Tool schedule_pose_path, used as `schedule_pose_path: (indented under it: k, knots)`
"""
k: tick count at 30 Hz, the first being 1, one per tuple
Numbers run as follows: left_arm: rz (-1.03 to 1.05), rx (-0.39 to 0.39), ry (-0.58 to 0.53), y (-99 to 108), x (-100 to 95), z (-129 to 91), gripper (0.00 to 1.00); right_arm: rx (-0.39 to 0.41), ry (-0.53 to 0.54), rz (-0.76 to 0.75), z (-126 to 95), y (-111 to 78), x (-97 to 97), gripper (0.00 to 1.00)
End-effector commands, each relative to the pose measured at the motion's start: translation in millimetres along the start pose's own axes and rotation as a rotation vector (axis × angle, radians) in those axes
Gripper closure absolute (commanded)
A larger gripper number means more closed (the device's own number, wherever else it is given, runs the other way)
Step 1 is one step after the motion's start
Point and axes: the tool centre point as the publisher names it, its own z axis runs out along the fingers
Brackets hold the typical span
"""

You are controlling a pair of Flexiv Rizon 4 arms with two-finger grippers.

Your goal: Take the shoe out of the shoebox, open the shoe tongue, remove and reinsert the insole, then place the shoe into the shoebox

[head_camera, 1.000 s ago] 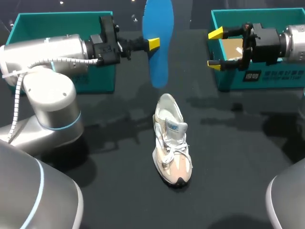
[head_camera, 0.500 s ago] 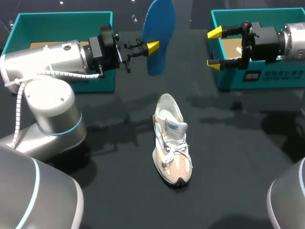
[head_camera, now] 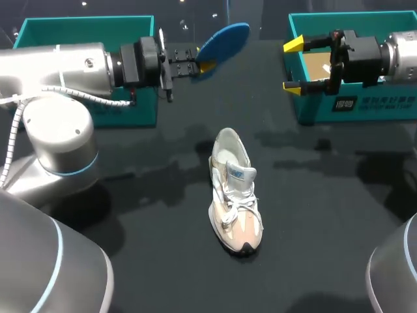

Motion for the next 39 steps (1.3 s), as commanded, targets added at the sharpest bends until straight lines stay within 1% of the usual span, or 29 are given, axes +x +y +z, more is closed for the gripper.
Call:
schedule_pose_path:
  k: [1,2,3,4,6,7,8,9,10,11,12,13,24,27,28,29,31,32,34,37,39]
  knots:
    - [0.085,-0.034,0.058,-1.7,-5.7,-0.2,1.00,-0.001,-0.003,0.001,1.5,0.3,0.1,0.00]
    - [0.122,-0.051,0.056,0.3,-5.3,2.4,1.00,-0.001,-0.003,0.001,1.5,0.3,0.1,0.00]
    - [0.192,-0.023,0.069,0.5,-3.8,5.4,1.00,-0.001,-0.003,0.001,1.5,0.3,0.1,0.00]
    - [0.226,-0.036,0.061,1.4,-3.1,7.1,1.00,-0.001,-0.003,0.001,1.5,0.3,0.1,0.00]
    - [0.315,-0.006,0.077,1.0,-0.6,10.8,1.00,-0.001,-0.003,0.001,1.5,0.3,0.1,0.00]
    - [0.358,-0.036,0.080,1.6,0.2,13.2,1.00,-0.001,-0.003,0.001,1.5,0.3,0.1,0.00]
    - [0.418,-0.015,0.081,1.6,1.3,14.4,1.00,-0.001,-0.003,0.001,1.5,0.3,0.1,0.00]
    - [0.446,-0.019,0.081,1.6,2.5,15.1,1.00,-0.001,-0.003,0.001,1.5,0.3,0.1,0.00]
    - [0.525,-0.018,0.072,3.0,3.0,17.0,1.00,-0.001,-0.003,0.001,1.5,0.3,0.1,0.00]
    - [0.601,-0.029,0.077,3.7,5.9,17.9,1.00,-0.001,-0.003,0.001,1.5,0.3,0.1,0.00]
    - [0.682,-0.082,0.067,7.9,7.2,19.8,1.00,-0.001,-0.003,0.001,1.5,0.3,0.1,0.00]
    - [0.739,-0.088,0.070,13.1,9.3,18.3,1.00,-0.001,-0.003,0.001,1.5,0.3,0.1,0.00]
    - [0.739,-0.088,0.070,13.1,9.3,18.3,1.00,-0.001,-0.003,0.001,1.5,0.3,0.1,0.00]
    - [0.795,-0.036,0.057,14.5,9.8,25.6,1.00,-0.001,-0.003,0.001,1.5,0.3,0.1,0.00]
    - [0.803,-0.024,0.068,15.4,9.5,27.9,1.00,0.001,-0.002,0.001,2.7,0.5,0.8,0.00]
    - [0.826,-0.010,0.065,15.7,9.3,29.6,1.00,-0.012,0.003,-0.008,3.7,0.3,1.4,0.00]
    - [0.850,0.007,0.057,15.9,7.6,33.4,1.00,-0.007,0.009,-0.027,6.6,-2.0,1.6,0.00]
    - [0.868,0.032,0.046,15.9,6.3,34.7,1.00,-0.011,0.014,-0.036,7.9,-2.9,0.9,0.00]
    - [0.898,0.044,0.052,16.1,4.0,38.2,1.00,-0.001,0.030,-0.071,11.1,-5.8,0.4,0.00]
    - [0.945,0.063,0.047,15.3,2.1,43.4,1.00,0.017,0.028,-0.100,17.4,-8.1,-0.9,0.00]
    - [0.968,0.063,0.049,15.3,0.3,47.3,1.00,0.037,0.008,-0.109,23.5,-9.6,-1.5,0.00]
